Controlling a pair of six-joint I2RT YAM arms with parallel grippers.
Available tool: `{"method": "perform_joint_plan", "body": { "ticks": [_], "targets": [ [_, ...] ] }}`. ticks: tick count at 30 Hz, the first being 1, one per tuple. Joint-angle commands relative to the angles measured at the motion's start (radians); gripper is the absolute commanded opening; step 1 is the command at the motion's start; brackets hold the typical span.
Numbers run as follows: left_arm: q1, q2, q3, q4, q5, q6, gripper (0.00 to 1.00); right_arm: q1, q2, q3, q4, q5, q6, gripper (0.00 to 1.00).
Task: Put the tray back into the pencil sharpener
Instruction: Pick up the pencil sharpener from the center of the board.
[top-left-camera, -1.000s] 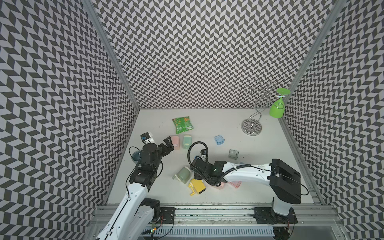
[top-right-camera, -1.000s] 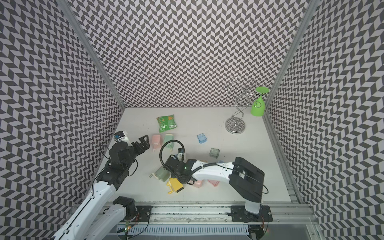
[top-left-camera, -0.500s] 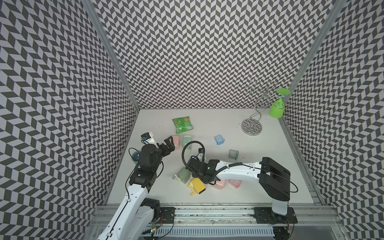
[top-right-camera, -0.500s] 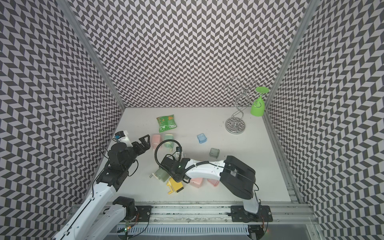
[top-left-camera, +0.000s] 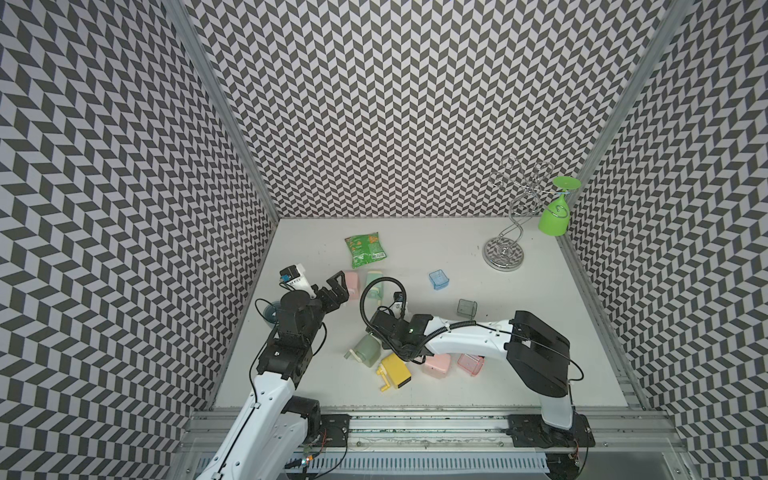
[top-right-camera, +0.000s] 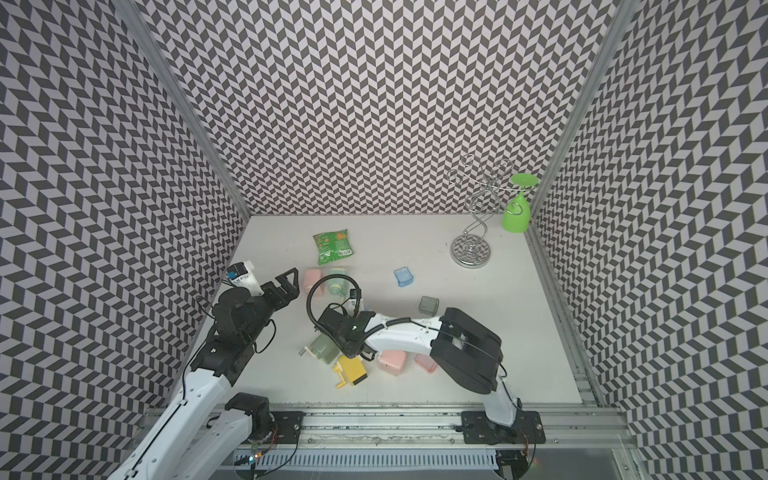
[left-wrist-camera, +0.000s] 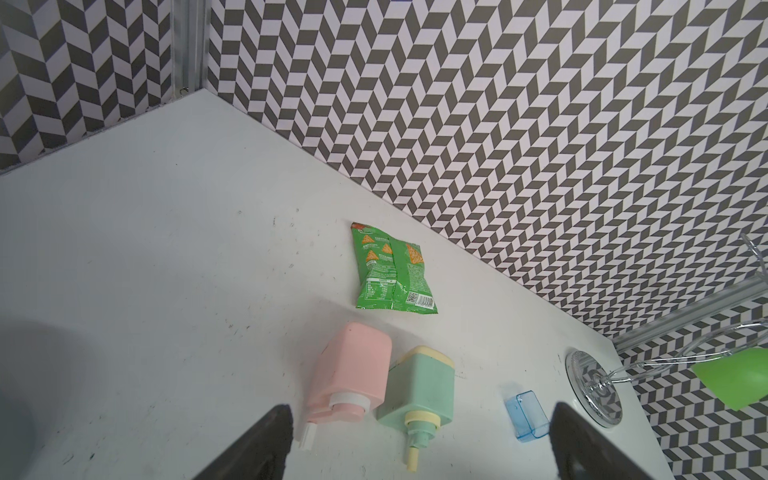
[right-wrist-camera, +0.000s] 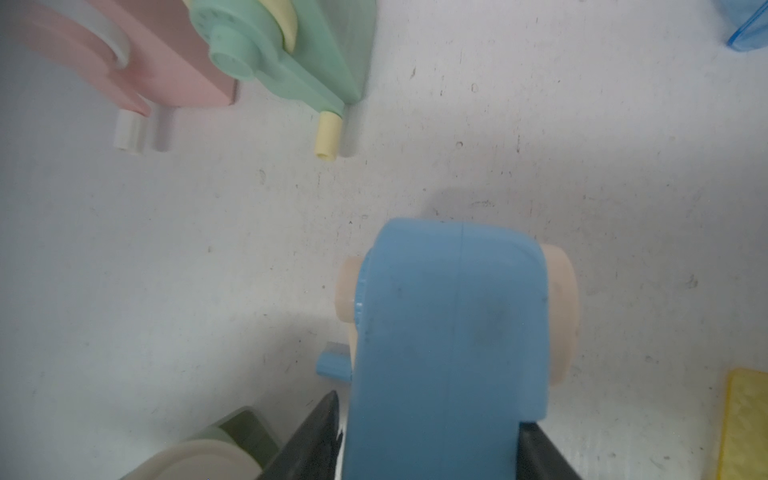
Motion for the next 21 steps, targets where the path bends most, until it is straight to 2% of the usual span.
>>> {"method": "perform_joint_plan", "body": {
  "ticks": [1,12,18,21],
  "targets": [
    [0.006,-0.001,-0.015,0.038,0.024,0.014,0.97,-0.008,0.02,0.017,0.001,0.033,0.022,0.55],
    [0.005,0.017,-0.018,0.045,0.045,0.02,0.96,-0.02,-0.031,-0.067,0.105,0.001,-0.032,0.39],
    [0.005,0.039,0.022,0.043,0.078,0.046,0.96,-0.034,-0.084,-0.13,0.195,-0.007,-0.092,0.19],
    [0.005,0.069,0.038,0.063,0.167,0.079,0.95,-0.052,-0.098,-0.153,0.243,-0.036,-0.135,0.1]
  ]
}}
